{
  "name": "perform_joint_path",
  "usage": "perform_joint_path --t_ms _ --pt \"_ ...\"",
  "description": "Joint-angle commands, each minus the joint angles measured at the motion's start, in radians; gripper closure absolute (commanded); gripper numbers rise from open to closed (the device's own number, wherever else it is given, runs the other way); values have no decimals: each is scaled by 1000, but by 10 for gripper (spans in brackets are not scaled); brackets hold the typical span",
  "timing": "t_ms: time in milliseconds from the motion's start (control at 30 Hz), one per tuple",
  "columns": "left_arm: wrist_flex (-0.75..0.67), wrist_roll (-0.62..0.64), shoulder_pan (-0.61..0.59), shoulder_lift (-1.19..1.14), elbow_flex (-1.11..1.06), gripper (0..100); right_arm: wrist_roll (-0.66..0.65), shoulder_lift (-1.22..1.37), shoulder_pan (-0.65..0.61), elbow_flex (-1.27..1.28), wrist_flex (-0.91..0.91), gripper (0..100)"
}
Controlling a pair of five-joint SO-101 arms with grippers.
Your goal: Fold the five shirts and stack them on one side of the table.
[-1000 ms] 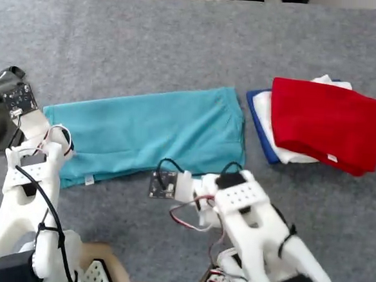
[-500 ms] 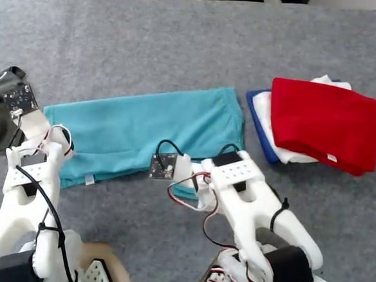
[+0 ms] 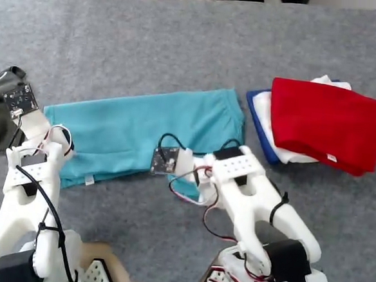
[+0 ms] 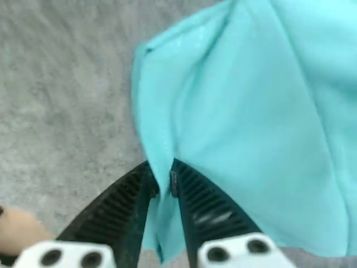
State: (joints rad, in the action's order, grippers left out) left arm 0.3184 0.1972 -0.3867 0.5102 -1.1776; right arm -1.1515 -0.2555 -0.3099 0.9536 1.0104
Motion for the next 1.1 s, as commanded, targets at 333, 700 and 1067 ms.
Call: perform_joint_path --t_ms 333,700,1067 --pt "-15 0 10 32 1 968 0 74 41 -400 253 985" --pt "-15 0 10 32 -1 968 -97 374 40 -809 288 984" --pt "-17 0 10 32 1 968 -127 636 43 -1053 252 977"
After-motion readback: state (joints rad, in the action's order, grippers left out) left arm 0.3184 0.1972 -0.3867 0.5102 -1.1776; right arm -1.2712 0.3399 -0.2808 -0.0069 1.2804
